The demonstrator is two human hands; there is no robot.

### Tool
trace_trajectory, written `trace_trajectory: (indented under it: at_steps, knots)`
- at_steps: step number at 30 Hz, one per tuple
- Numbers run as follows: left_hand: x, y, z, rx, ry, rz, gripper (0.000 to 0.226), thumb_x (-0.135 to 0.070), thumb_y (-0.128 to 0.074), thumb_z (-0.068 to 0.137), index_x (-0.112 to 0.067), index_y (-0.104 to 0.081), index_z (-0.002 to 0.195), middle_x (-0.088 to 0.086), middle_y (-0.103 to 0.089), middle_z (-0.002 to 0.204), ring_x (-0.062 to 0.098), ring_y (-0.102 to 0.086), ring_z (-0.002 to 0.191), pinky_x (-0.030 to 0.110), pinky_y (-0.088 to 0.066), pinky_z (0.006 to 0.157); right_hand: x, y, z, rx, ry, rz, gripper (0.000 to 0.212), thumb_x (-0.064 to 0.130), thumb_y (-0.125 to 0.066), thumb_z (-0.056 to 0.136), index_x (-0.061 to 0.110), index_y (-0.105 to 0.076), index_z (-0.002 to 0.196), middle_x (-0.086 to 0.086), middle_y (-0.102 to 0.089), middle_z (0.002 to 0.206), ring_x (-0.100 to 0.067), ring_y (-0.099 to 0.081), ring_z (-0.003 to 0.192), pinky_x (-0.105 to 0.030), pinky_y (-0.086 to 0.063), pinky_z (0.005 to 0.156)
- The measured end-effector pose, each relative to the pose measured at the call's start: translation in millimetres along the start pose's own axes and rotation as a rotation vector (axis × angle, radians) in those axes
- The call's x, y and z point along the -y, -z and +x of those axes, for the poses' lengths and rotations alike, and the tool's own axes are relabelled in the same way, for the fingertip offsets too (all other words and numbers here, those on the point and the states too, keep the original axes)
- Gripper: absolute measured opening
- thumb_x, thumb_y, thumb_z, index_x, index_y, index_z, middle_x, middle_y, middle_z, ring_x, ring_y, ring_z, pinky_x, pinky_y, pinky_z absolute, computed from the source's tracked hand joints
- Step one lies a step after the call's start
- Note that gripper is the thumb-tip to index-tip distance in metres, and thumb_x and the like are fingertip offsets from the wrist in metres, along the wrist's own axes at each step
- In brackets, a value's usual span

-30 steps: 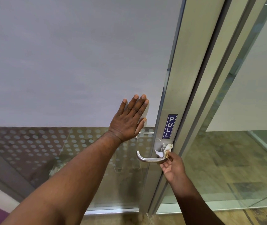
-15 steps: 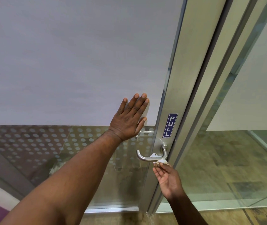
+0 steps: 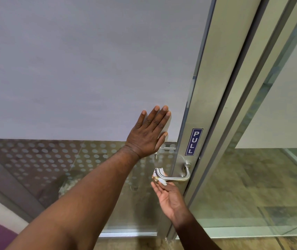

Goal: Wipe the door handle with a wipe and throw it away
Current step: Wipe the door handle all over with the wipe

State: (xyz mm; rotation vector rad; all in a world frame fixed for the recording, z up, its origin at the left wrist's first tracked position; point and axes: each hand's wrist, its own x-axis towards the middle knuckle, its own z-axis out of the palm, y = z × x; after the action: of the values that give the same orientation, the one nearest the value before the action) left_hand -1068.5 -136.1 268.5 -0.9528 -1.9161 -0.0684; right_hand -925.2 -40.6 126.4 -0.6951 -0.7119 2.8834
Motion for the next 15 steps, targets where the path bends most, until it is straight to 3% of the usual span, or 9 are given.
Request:
trace_trajectory:
  at_steps: [10, 15]
  knots:
    - [1, 0, 0, 0.01, 0.004, -0.004, 0.073, -0.045, -0.033, 0.104, -0.013, -0.002, 0.162, 0.005, 0.014, 0.169, 0.023, 0.012, 0.157, 0.045, 0.01, 0.126, 8, 14, -5, -0.047, 0.035, -0.118, 0.033, -0.006, -0.071, 0.075, -0.013, -0.066, 0.106, -0.029, -0.073, 0.103, -0.03, -0.075, 0.091, -0.036, -0.062, 0.077]
    - [0, 1, 0, 0.021, 0.006, 0.004, 0.073, -0.045, -0.033, 0.104, -0.013, -0.001, 0.162, 0.005, 0.014, 0.169, 0.023, 0.013, 0.156, 0.044, 0.012, 0.126, 22, 31, -10, -0.142, 0.151, -0.144, 0.018, -0.003, -0.071, 0.076, -0.007, -0.069, 0.093, -0.02, -0.074, 0.083, -0.026, -0.075, 0.079, -0.039, -0.063, 0.077]
